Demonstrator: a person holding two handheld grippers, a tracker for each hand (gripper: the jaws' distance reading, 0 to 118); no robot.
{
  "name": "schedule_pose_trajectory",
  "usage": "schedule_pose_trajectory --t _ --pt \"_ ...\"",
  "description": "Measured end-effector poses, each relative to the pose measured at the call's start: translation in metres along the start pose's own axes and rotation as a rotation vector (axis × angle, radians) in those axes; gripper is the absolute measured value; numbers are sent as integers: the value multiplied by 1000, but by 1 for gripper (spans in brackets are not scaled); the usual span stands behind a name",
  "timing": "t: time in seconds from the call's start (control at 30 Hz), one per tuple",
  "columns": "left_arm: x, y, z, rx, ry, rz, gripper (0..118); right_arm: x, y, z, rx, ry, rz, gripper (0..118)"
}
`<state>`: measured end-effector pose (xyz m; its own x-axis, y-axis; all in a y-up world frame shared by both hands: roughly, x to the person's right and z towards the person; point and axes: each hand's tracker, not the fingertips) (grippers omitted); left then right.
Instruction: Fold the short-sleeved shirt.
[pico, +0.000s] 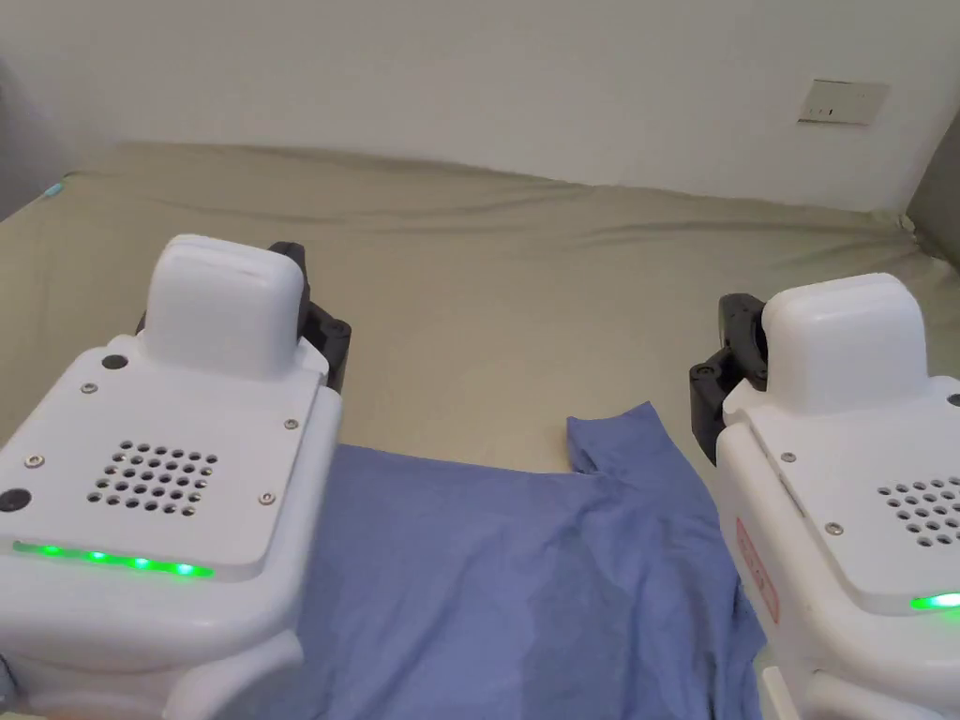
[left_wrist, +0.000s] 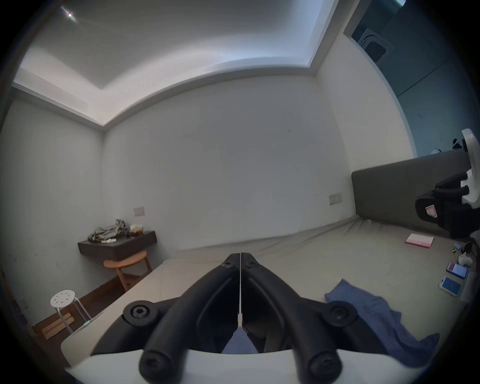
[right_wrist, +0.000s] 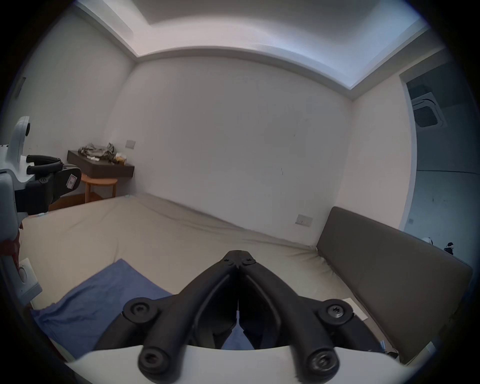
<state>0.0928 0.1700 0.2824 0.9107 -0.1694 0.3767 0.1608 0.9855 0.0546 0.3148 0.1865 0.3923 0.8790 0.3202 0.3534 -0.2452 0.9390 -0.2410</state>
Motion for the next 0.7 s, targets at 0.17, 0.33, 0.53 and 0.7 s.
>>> schedule_pose_trajectory --t 0.17,0.33,0.53,0.7 --pt "-2 -52 -40 -177 -15 43 0 3 -31 -34 -92 8 -12 2" --pt "-20 -158 -110 -521 -37 79 0 16 -71 -67 -199 3 -22 2" --pt "-51 -236 -201 -716 57 -49 79 44 -118 -99 -338 -39 -55 2" --pt "-72 -253 -282 -743 44 20 117 58 -141 -111 -402 -66 -61 2"
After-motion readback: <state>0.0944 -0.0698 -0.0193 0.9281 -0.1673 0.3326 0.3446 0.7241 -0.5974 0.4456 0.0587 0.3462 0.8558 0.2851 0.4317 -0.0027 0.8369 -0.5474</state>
